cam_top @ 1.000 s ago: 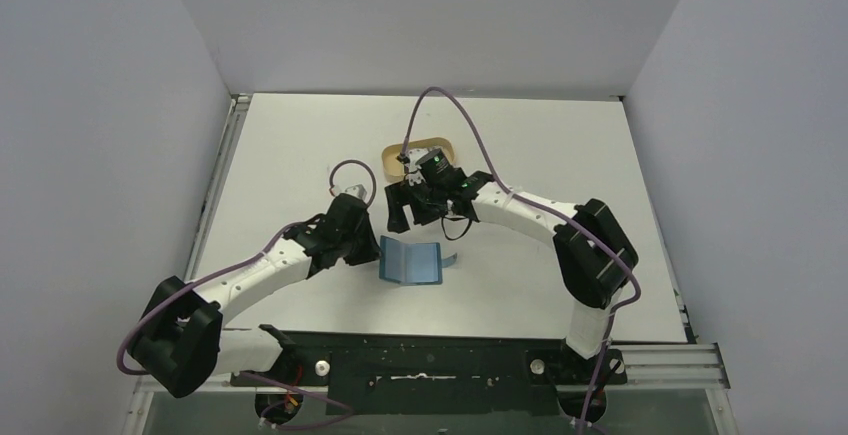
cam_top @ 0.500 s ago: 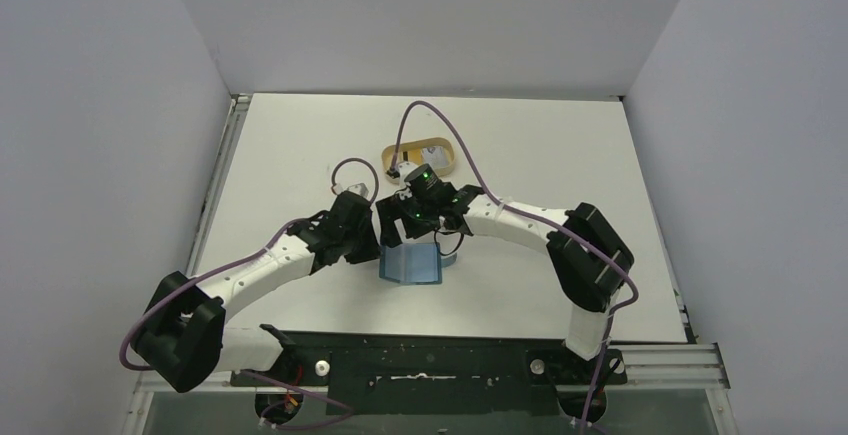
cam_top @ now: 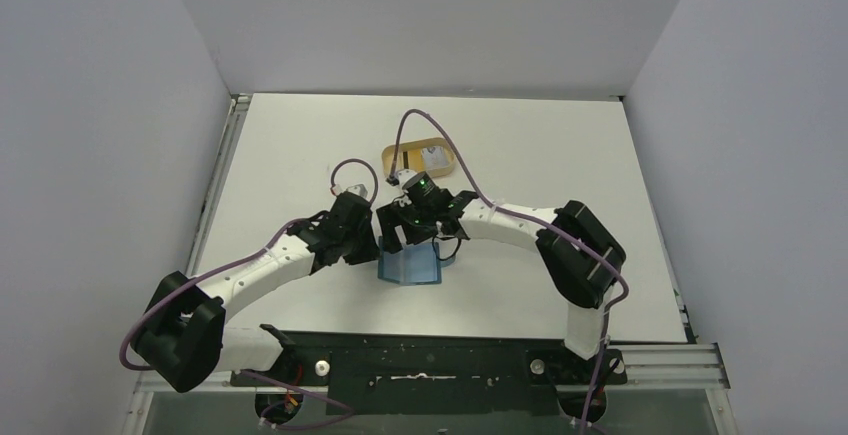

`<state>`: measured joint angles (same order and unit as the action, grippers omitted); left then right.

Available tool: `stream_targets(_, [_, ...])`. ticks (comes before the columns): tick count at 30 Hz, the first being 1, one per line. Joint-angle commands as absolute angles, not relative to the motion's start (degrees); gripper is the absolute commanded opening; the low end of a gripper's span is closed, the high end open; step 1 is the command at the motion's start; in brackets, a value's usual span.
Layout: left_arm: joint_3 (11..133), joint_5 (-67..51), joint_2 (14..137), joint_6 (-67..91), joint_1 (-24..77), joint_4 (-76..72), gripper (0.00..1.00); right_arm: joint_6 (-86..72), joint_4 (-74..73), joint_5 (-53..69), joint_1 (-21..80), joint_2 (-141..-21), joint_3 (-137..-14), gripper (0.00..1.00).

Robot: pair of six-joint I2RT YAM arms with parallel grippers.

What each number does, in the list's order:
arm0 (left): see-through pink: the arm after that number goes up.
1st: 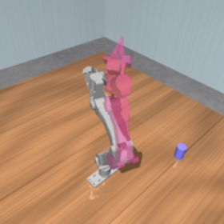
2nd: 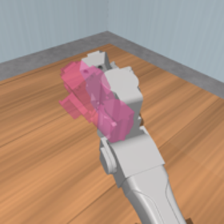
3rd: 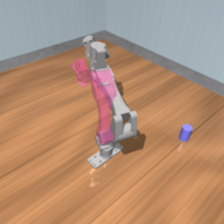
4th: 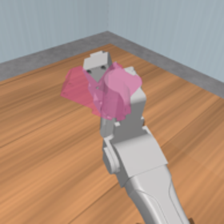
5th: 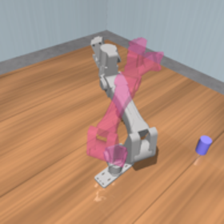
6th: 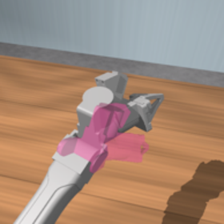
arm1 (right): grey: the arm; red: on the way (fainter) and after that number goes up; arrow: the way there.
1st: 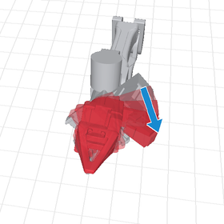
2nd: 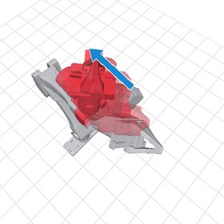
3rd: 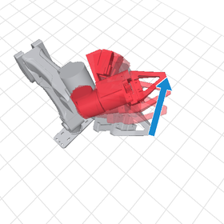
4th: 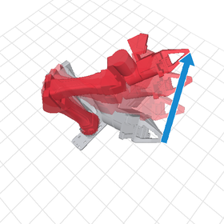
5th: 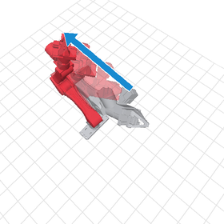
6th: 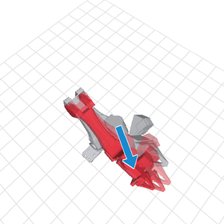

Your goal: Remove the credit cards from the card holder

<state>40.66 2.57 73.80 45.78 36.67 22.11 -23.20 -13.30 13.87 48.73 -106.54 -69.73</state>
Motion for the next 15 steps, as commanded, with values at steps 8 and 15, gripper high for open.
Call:
stream_targets(8, [42.87, 2.76, 73.14, 45.43, 36.81, 21.61, 0.00, -23.67, -9.10, 12.86, 50.36, -109.13, -71.80, 0.88])
stream_targets(15, [42.80, 2.73, 72.52, 45.63, 36.76, 21.52, 0.00, -22.85, -9.74, 11.10, 51.40, -110.13, -71.56, 0.88])
